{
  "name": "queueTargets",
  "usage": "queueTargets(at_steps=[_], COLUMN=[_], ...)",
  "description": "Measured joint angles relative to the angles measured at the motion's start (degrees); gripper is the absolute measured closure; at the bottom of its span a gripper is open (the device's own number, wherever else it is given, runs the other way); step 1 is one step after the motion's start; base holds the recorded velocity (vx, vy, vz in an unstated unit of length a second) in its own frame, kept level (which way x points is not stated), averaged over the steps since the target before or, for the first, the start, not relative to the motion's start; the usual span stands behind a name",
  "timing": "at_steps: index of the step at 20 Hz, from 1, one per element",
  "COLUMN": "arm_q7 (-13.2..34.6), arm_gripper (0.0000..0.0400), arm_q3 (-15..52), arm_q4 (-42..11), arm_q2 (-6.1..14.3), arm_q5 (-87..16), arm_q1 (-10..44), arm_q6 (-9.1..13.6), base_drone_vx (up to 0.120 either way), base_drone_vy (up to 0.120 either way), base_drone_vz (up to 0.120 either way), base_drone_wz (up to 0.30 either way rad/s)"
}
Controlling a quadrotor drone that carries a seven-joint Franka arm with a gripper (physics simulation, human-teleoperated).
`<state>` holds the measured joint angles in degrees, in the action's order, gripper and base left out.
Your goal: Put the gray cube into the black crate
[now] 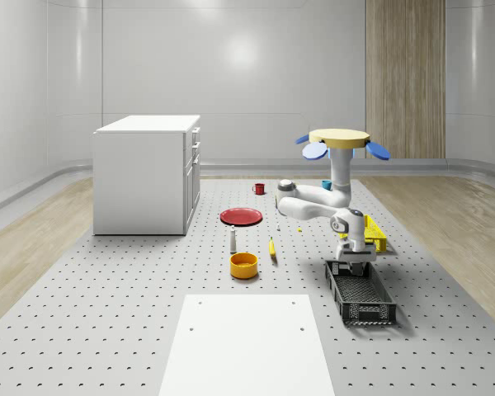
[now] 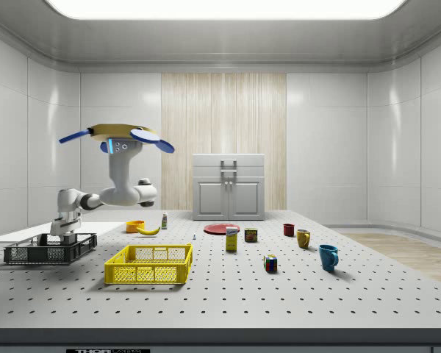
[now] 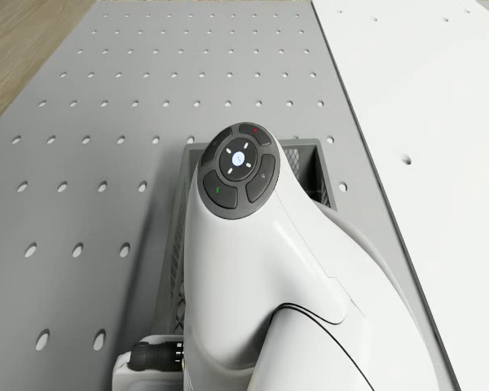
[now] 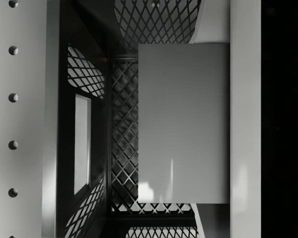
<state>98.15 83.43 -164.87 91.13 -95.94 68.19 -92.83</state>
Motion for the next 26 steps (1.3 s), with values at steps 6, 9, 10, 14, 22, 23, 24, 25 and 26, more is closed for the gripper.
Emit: queueTargets(at_steps=[6,9,10,14,22,23,24,25,26], arm_q7=[0.01,0.01,0.01,0.01,-0.03,-0.03,-0.04,-0.04,-0.04], arm_gripper=[0.015,0.015,0.015,0.0117,0.0016,0.0012,0.001,0.0007,0.0007], arm_q3=[0.01,0.01,0.02,0.02,2.17,2.51,2.8,3.03,3.1], arm_q4=[0.0,0.0,0.0,0.0,-0.18,-0.2,-0.22,-0.23,-0.24], arm_q2=[0.07,0.11,0.12,0.16,0.14,0.15,0.16,0.18,0.19], arm_q5=[0.03,0.04,0.05,0.06,2.13,2.46,2.74,2.97,3.03], arm_q1=[0.01,0.01,0.01,0.02,-0.16,-0.18,-0.2,-0.21,-0.21], arm_q6=[-0.07,-0.1,-0.11,-0.15,0.43,0.52,0.58,0.62,0.63], base_drone_vx=[0.12,0.12,0.12,0.1,0.0,0.0,0.0,0.0,0.0], base_drone_vy=[0.0,-0.067,0.0,0.0,0.0,0.0,0.0,0.0,0.0], base_drone_vz=[-0.067,0.0,0.0,0.0,0.0,0.0,0.0,0.0,0.0], base_drone_wz=[0.0,0.0,0.0,0.0,0.0,0.0,0.0,0.0,0.0])
